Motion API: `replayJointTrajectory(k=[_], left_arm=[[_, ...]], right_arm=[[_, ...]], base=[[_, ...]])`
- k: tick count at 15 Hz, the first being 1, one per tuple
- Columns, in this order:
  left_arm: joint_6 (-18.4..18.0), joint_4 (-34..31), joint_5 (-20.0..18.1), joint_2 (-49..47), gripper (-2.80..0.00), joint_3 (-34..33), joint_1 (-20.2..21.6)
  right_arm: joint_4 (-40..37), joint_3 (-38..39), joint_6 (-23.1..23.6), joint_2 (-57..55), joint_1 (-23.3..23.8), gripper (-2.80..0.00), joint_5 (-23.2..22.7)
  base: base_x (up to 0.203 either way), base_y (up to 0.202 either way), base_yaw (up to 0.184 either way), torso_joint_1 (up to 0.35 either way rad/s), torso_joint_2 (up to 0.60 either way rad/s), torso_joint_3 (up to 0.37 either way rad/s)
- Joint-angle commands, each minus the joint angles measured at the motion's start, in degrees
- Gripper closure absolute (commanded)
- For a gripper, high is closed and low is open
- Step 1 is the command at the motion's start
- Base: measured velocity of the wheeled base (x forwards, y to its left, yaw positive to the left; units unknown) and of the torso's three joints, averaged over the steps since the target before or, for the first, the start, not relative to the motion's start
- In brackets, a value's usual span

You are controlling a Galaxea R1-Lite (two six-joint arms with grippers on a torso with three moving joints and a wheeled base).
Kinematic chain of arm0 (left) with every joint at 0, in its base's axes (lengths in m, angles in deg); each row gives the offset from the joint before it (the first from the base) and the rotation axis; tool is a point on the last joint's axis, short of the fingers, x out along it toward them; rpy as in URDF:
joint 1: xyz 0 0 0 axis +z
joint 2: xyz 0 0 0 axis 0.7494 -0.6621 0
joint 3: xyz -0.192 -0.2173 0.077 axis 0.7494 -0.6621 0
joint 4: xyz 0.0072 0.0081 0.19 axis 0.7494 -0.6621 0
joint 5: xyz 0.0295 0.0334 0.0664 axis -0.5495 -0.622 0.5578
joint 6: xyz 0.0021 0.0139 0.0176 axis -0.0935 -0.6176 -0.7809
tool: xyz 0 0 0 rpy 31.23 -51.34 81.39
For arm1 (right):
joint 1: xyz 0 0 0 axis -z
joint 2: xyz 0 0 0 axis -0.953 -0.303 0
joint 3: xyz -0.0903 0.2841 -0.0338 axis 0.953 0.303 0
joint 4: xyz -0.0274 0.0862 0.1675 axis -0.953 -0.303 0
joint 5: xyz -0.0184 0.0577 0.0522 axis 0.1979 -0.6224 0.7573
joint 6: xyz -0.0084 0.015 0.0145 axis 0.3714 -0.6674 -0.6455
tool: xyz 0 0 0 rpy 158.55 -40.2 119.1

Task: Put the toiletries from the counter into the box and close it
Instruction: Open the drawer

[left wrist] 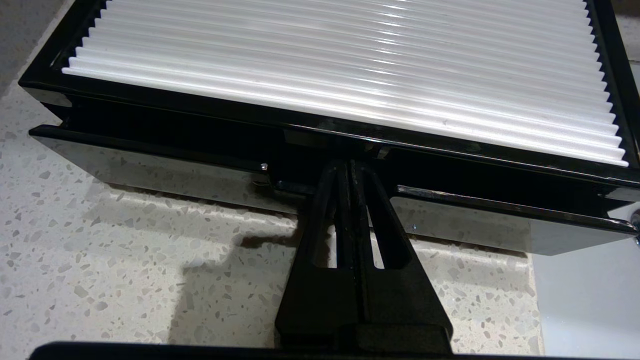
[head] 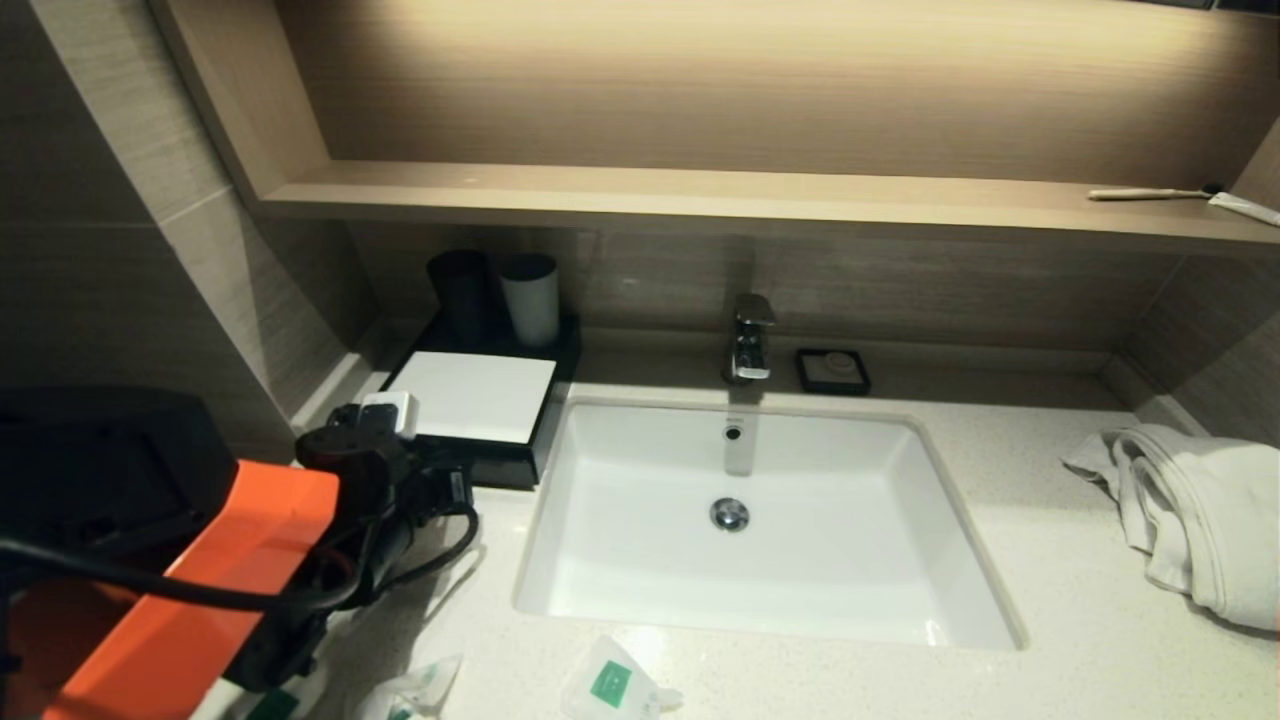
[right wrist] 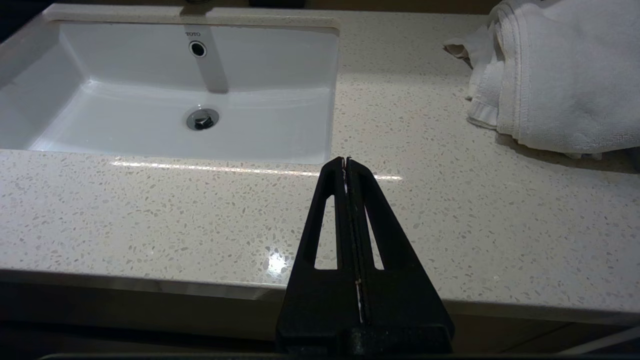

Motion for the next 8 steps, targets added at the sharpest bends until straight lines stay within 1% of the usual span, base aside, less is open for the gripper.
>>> replayJointTrajectory(k=[1,8], left_arm=[[0.1,0.4,0.1,-0.4,0.00,0.1,0.1],[0.1,0.4,0.1,-1.2,0.00,0.1,0.1]], right_arm=[[0.0,0.0,0.0,0.0,0.0,0.00,0.0],[0.0,0.0,0.0,0.0,0.0,0.00,0.0]], base=[[0.000,0.000,0.000,0.000,0.00,0.000],[0.000,0.000,0.000,0.000,0.00,0.000]])
